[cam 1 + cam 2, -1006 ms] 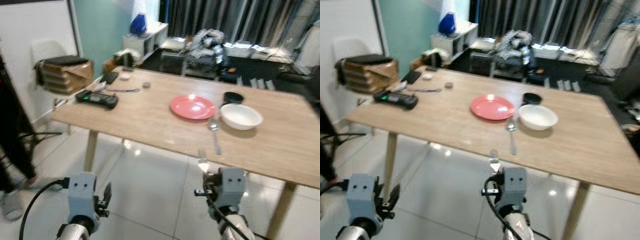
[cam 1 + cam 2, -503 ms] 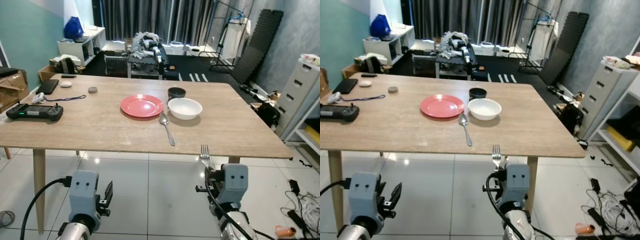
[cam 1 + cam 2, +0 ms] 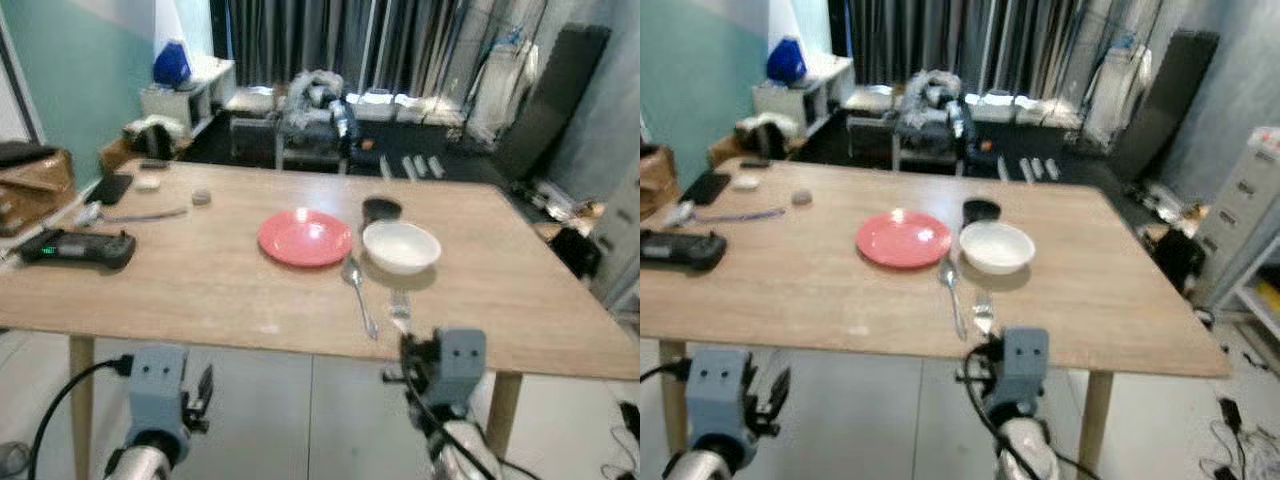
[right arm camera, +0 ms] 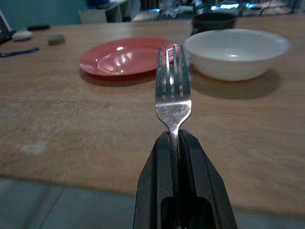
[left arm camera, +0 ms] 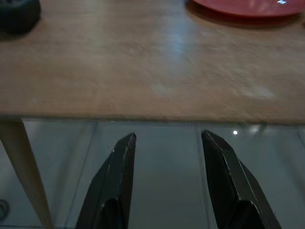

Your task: Setting the table

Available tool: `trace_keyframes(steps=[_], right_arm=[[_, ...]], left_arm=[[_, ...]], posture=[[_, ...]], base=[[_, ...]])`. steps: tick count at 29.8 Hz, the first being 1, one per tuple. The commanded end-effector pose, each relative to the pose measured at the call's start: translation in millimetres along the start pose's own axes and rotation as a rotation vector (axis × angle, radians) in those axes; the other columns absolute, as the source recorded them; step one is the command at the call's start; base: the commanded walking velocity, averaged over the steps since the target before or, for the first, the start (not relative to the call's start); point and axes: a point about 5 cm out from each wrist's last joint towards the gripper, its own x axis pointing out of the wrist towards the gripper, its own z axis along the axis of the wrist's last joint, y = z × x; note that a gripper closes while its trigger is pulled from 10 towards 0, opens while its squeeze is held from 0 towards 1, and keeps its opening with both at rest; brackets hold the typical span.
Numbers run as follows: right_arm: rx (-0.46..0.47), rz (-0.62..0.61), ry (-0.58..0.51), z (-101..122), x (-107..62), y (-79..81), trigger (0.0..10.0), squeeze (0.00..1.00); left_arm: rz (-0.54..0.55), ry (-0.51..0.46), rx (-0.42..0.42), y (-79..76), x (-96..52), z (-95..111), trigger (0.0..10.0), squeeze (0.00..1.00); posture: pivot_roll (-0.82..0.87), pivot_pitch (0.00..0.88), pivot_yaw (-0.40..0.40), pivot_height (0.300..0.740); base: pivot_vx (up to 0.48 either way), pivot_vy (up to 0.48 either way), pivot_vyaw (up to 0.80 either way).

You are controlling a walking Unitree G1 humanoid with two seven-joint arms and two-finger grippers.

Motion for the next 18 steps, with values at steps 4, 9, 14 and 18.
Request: trace_keyframes(steps=[4,9,14,18], right_arm=[[0.000,-0.022,0.019,-3.7,-1.7,-6.1,10.0,0.00],[0.004,-0.029,0.022,-4.0,-2.0,-7.8,10.0,0.00],[-0.008,-0.032,0.014,-2.5,-2.2,-9.6,10.0,0.00],[-0.015,-0.033,0.009,-1.1,-2.2,-12.1,10.0,0.00]], left_arm=[[-0.005,0.006,0.001,-1.7,-0.7,-2.2,10.0,0.00],[-0.007,0.008,0.001,-2.2,-0.9,-2.5,10.0,0.00],[-0.013,0.011,-0.009,-3.1,-1.5,-2.4,10.0,0.00],[-0.023,0.007,-0.018,-4.7,-3.2,-1.5,10.0,0.00]], posture=[[0.07,0.092,0.045,0.740],[0.07,0.095,0.046,0.740],[0.07,0.099,0.047,0.740],[0.07,0.103,0.048,0.740]], base=[[0.454,0.000,-0.40],[0.412,0.000,-0.80],[0.261,0.000,-0.31],[0.000,0.000,0.00]])
